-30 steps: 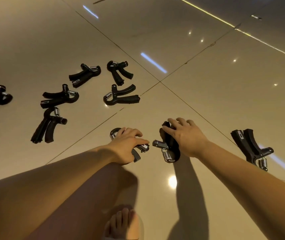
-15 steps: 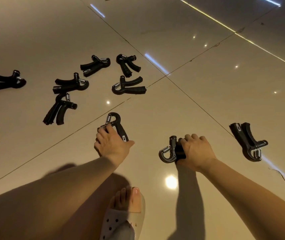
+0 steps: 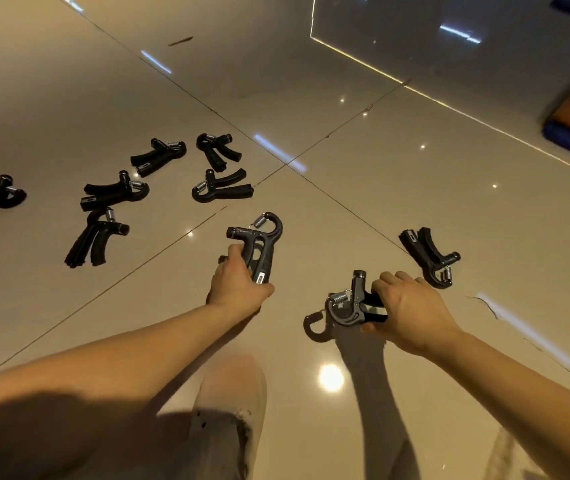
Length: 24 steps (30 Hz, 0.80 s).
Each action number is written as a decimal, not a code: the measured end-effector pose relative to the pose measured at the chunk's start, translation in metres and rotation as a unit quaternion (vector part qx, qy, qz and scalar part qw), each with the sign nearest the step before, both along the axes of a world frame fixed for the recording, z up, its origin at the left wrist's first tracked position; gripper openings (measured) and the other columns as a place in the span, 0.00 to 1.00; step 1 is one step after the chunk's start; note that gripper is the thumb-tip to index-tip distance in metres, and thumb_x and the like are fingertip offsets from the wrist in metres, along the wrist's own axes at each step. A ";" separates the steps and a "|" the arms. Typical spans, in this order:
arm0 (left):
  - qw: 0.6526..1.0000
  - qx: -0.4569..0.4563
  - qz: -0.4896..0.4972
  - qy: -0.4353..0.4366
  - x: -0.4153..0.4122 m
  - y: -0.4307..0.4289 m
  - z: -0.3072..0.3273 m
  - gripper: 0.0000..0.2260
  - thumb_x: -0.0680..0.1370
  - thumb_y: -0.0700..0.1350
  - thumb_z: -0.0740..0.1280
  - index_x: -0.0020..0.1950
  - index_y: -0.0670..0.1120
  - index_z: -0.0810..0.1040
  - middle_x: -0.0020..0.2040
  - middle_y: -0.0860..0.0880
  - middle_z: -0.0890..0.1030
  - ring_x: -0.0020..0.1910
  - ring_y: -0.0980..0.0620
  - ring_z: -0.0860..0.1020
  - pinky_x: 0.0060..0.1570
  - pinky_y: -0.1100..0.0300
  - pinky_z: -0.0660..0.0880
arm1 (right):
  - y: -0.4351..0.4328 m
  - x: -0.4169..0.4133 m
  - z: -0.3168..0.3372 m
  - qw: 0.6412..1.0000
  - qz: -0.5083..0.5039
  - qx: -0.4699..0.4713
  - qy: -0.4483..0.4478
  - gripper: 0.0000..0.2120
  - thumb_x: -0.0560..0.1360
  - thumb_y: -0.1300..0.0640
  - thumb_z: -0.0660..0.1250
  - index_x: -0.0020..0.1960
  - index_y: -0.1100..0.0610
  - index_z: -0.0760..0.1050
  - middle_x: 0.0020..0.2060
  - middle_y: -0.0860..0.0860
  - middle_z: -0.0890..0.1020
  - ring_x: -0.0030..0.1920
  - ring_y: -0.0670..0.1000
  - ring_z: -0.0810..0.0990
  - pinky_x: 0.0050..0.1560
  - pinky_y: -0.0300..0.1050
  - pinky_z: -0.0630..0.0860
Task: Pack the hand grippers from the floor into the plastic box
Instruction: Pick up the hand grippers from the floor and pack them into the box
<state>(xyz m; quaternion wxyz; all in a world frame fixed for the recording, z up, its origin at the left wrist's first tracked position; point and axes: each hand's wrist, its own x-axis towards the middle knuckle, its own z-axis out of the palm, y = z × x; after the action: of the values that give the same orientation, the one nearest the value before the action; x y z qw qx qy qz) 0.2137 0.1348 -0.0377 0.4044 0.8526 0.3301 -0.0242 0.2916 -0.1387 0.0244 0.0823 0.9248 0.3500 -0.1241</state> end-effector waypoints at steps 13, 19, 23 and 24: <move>0.938 0.066 -0.302 -0.160 -0.017 -0.188 0.173 0.30 0.69 0.59 0.77 0.66 0.54 0.68 0.50 0.53 0.79 0.48 0.52 0.79 0.48 0.53 0.76 | -0.205 -0.086 0.171 0.986 -0.143 -0.008 -0.086 0.25 0.68 0.32 0.72 0.54 0.49 0.75 0.46 0.44 0.75 0.46 0.47 0.73 0.48 0.44 0.76; 0.889 0.116 -0.425 -0.124 -0.051 -0.264 0.184 0.32 0.69 0.59 0.76 0.67 0.53 0.67 0.52 0.54 0.79 0.47 0.52 0.79 0.42 0.57 0.71 | -0.295 -0.152 0.166 0.975 -0.210 -0.020 -0.063 0.28 0.69 0.31 0.69 0.57 0.50 0.73 0.48 0.45 0.73 0.50 0.47 0.72 0.53 0.44 0.75; 0.852 0.141 -0.489 -0.120 -0.064 -0.309 0.187 0.32 0.71 0.58 0.76 0.68 0.53 0.65 0.51 0.54 0.78 0.44 0.56 0.77 0.37 0.66 0.68 | -0.339 -0.181 0.150 0.971 -0.235 -0.012 -0.047 0.29 0.69 0.30 0.68 0.60 0.50 0.73 0.49 0.45 0.74 0.50 0.47 0.72 0.53 0.44 0.75; 0.847 0.139 -0.500 -0.118 -0.068 -0.318 0.186 0.31 0.71 0.58 0.76 0.68 0.53 0.65 0.50 0.54 0.78 0.43 0.57 0.77 0.36 0.68 0.68 | -0.349 -0.186 0.145 0.970 -0.241 -0.006 -0.043 0.30 0.69 0.30 0.69 0.60 0.50 0.72 0.50 0.45 0.75 0.51 0.47 0.73 0.54 0.45 0.75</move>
<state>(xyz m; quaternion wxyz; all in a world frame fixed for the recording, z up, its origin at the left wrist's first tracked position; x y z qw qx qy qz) 0.1459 -0.1832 0.1483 0.2511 0.9458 -0.1913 -0.0762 0.1057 -0.4874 0.1699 0.0702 0.9858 0.1123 -0.1029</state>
